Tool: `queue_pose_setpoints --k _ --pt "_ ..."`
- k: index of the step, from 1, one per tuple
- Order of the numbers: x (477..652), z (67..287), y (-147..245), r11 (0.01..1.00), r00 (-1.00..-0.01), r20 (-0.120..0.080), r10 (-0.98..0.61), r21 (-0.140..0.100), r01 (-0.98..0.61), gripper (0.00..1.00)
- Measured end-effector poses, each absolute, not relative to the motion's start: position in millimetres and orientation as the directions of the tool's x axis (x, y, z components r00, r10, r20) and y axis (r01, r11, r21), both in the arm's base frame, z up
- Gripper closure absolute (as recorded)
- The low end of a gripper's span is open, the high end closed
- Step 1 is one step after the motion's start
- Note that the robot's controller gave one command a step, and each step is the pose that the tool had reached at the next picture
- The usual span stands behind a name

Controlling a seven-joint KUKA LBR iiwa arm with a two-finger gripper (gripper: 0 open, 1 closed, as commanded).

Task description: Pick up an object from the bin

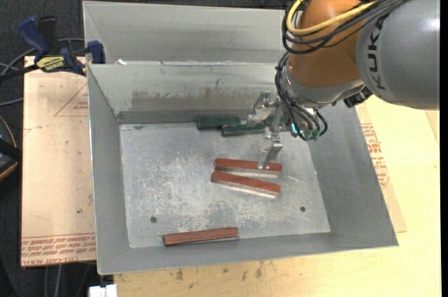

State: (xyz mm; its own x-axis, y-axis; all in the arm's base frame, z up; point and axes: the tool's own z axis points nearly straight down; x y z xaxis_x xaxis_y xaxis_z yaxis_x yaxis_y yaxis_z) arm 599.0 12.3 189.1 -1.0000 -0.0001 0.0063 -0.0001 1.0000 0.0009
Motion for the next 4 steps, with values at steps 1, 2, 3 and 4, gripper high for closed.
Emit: queue_pose_setpoints --k 1,2,3,4 --pt "600.7 193 12 1.000 -1.000 -0.001 0.000 0.001 0.000 0.00" --pt "600.6 193 12 1.000 -1.000 -0.002 0.000 0.001 0.000 0.00" --pt "599.0 151 -3 0.982 -0.982 0.004 -0.189 0.002 -0.189 0.00" --pt "592.3 84 11 0.996 -0.995 -0.022 -0.093 -0.002 -0.093 1.00"
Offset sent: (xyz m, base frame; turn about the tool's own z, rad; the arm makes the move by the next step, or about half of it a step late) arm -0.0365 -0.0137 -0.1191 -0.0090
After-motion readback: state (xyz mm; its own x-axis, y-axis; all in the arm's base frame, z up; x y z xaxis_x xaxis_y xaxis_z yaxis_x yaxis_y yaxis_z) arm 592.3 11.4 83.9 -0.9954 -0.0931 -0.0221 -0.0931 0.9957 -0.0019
